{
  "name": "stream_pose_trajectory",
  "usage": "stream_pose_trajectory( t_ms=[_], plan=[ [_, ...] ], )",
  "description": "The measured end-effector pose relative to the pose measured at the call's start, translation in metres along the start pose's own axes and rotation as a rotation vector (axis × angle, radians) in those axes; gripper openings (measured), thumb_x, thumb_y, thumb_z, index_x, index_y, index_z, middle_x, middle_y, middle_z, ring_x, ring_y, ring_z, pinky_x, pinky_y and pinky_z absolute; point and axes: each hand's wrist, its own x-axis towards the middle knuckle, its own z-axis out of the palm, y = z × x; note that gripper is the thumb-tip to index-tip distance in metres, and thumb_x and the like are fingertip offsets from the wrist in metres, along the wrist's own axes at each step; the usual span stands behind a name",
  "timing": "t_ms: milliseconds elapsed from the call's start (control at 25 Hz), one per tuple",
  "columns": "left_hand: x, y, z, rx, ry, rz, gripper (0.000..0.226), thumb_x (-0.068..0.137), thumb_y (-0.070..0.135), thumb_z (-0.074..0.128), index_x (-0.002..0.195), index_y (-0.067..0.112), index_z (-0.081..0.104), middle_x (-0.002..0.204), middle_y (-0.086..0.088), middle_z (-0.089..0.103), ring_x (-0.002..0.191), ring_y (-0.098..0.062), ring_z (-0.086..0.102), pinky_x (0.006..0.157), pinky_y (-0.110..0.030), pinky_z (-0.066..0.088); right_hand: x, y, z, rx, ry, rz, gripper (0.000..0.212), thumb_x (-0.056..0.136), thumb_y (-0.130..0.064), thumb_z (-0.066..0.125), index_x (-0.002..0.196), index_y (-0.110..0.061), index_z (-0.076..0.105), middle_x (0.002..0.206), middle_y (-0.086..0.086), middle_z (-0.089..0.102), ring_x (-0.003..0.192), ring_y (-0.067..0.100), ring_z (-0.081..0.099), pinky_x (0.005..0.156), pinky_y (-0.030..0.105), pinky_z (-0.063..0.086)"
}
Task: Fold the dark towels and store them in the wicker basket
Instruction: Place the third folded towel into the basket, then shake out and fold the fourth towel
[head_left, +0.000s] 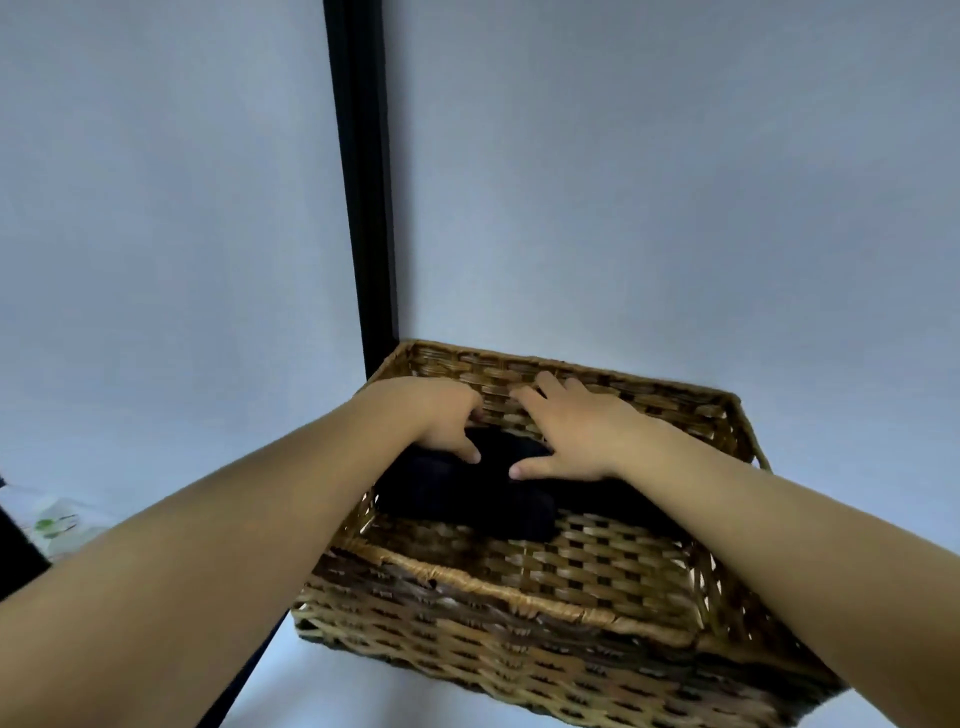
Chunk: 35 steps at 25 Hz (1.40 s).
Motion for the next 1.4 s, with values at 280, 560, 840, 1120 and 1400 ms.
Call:
stream_pose_trajectory(
  t_ms=[280,560,840,1120,1400],
  plan=[
    [-0.034,0.06,-0.042,0.221,0.599,0.105,0.086,0.093,0.062,0.053,0.16,0.033,0.006,0.17,-0.001,-0.004,0.156,-0.024,-0.005,0.125,-0.047,0.012,-0.09,0.06,-0.059,-0.102,0.351,0.261,0.094,0.087,-0.077,0.047,0.158,-0.031,0.005,0.167,0.006,0.0,0.143,0.036,0.027,0.104,0.049,0.043],
    [-0.023,0.168,-0.054,0.211,0.676,0.3,0.084,0.097,0.062,0.046,0.16,0.033,-0.001,0.168,0.0,-0.019,0.154,-0.023,-0.019,0.127,-0.046,0.002,-0.181,0.107,-0.047,-0.101,0.386,0.427,0.089,0.09,-0.073,0.046,0.158,-0.031,0.008,0.168,0.006,-0.001,0.145,0.037,0.026,0.108,0.049,0.039],
    [-0.011,0.337,-0.045,0.188,0.753,0.462,0.084,0.096,0.063,0.046,0.16,0.031,0.003,0.168,-0.001,-0.015,0.155,-0.024,-0.017,0.126,-0.047,0.005,-0.323,0.212,0.012,-0.027,0.368,0.659,0.08,0.092,-0.067,0.048,0.156,-0.031,0.016,0.166,0.002,0.003,0.139,0.03,0.033,0.1,0.042,0.043],
    [0.037,0.537,0.045,0.004,0.487,0.657,0.079,0.097,0.057,0.049,0.16,0.029,0.011,0.169,0.0,-0.007,0.156,-0.023,-0.01,0.125,-0.049,0.008,-0.473,0.308,0.138,0.269,0.245,0.918,0.074,0.095,-0.061,0.051,0.155,-0.028,0.023,0.161,0.001,0.018,0.14,0.033,0.033,0.104,0.048,0.046],
    [0.072,0.635,0.159,-0.337,0.348,0.504,0.064,0.096,0.055,0.053,0.15,0.026,0.036,0.148,0.004,0.04,0.133,-0.021,0.041,0.106,-0.041,0.042,-0.512,0.303,0.236,0.623,0.294,1.036,0.058,0.097,-0.053,0.055,0.146,-0.027,0.038,0.13,-0.007,0.051,0.123,0.02,0.044,0.104,0.039,0.042]
  ],
)
